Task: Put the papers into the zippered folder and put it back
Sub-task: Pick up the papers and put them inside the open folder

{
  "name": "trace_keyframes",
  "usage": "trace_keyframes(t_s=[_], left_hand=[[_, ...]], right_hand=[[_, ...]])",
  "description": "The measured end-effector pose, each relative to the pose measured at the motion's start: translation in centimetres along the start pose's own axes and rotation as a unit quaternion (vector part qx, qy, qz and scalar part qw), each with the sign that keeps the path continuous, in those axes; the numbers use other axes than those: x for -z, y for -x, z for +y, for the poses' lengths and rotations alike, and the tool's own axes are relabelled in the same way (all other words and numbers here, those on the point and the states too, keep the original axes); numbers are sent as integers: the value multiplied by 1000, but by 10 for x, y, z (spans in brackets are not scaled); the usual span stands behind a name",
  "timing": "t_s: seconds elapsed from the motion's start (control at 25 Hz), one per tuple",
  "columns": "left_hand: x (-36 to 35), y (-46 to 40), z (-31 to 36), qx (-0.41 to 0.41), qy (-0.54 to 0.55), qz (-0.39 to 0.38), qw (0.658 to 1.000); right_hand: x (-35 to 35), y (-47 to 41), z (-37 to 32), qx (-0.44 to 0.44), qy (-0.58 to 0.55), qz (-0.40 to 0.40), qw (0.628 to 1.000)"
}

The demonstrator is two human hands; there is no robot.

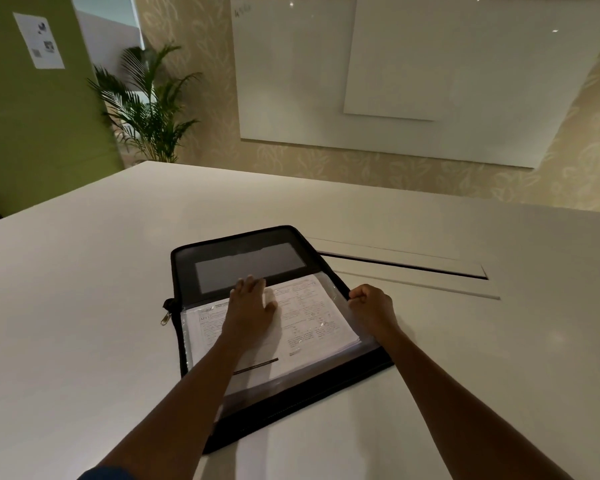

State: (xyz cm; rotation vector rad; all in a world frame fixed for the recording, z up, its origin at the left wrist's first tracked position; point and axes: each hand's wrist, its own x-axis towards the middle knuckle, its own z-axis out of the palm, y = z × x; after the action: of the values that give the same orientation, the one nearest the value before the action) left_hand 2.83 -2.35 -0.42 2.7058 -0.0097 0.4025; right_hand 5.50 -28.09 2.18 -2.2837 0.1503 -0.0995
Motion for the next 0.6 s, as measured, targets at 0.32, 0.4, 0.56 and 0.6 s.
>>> trace_keyframes(t_s=[0.32, 0.4, 0.56, 0.6], left_hand=[[38, 0, -67, 88, -99, -32, 991], [44, -3, -80, 102, -97, -39, 989], [53, -6, -97, 130, -80, -54, 987], [54, -7, -99, 140, -71, -54, 986]], right_hand=[[-17, 32, 8, 30, 118, 52, 991], [-20, 39, 6, 24, 130, 63, 989], [-25, 57, 6, 9, 180, 109, 978], [-26, 62, 5, 4, 189, 126, 974]])
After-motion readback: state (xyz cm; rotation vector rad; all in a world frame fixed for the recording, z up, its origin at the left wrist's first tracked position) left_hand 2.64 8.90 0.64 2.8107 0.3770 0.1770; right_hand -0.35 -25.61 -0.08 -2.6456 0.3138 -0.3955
